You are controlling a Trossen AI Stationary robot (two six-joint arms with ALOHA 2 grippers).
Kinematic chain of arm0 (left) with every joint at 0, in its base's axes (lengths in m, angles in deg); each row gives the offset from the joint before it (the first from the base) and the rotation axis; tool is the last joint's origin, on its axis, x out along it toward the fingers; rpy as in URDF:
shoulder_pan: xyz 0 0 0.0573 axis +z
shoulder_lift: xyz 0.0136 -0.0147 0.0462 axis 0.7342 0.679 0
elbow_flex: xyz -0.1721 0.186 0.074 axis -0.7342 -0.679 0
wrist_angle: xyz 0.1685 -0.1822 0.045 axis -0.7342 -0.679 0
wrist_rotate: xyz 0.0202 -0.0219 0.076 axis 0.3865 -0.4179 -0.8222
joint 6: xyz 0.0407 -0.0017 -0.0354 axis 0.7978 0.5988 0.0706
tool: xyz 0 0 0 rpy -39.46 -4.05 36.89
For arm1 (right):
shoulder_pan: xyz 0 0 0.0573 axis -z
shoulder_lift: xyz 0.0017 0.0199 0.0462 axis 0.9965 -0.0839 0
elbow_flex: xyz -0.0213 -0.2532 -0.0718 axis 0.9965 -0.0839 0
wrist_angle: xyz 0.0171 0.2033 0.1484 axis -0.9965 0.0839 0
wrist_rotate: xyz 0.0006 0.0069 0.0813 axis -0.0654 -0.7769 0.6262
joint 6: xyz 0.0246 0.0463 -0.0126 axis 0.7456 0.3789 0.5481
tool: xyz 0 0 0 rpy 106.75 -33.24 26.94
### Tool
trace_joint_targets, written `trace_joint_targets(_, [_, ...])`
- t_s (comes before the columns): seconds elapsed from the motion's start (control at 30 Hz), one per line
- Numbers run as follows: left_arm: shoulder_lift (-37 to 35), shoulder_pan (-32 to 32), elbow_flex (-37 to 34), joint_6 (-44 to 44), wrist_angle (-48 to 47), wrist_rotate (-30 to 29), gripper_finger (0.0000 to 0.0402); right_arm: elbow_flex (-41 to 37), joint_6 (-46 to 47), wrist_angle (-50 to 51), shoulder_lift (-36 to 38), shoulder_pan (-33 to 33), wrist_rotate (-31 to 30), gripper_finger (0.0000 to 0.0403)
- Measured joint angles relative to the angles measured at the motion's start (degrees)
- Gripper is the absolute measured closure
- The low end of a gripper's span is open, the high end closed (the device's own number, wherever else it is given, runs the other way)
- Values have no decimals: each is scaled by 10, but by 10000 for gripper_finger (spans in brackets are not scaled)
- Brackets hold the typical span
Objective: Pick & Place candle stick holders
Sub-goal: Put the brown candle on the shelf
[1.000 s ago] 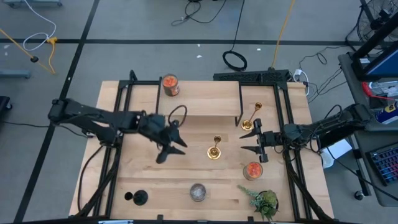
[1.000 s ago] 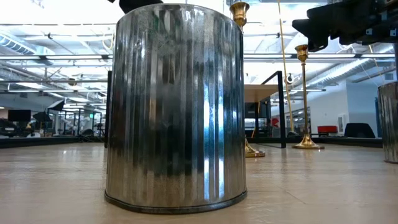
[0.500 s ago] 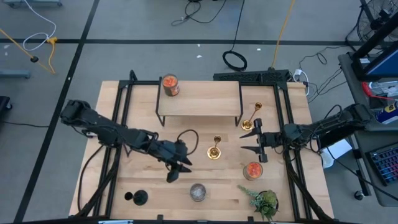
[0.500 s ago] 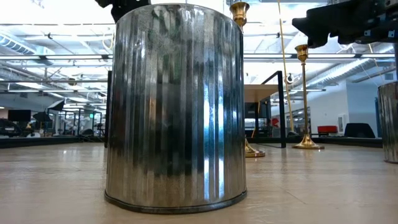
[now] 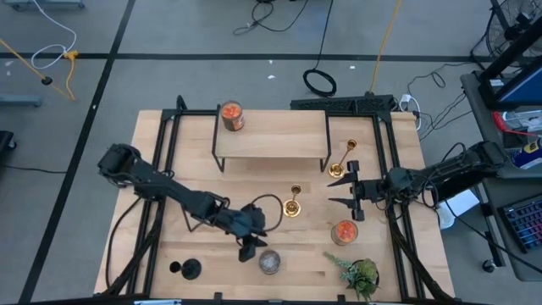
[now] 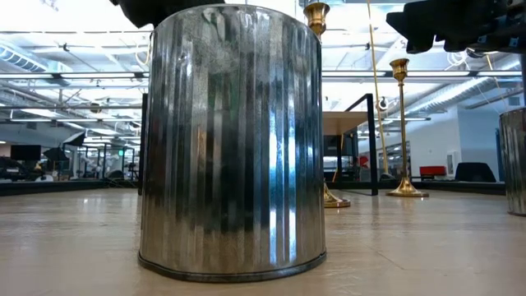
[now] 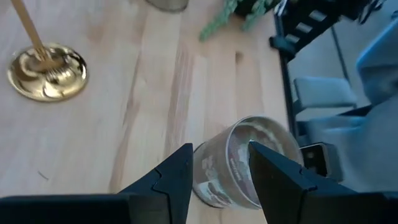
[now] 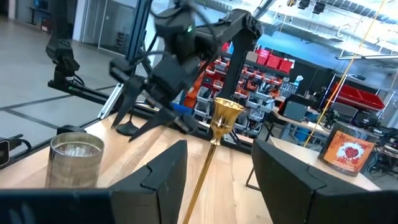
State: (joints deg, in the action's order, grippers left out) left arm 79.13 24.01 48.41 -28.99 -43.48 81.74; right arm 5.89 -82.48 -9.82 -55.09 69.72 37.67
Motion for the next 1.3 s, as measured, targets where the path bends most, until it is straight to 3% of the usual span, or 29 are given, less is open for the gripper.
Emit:
trace_joint_targets(0.47, [67, -25, 22, -24, 22, -20, 243, 0, -167, -5, 0, 0, 1, 225])
trace_joint_targets(0.8, [99, -28, 23, -35, 10, -19, 248, 0, -209, -5, 0, 0, 2, 225])
trace_joint_targets(0.9, [99, -28, 23, -33, 10, -19, 274, 0, -211, -5, 0, 0, 2, 225])
trace_joint_targets(1.13, [97, -21, 23, -33, -2, -10, 386, 0, -210, -5, 0, 0, 2, 225])
trace_joint_targets(1.3, [90, -11, 22, -31, -7, -15, 384, 0, -210, -4, 0, 0, 2, 225])
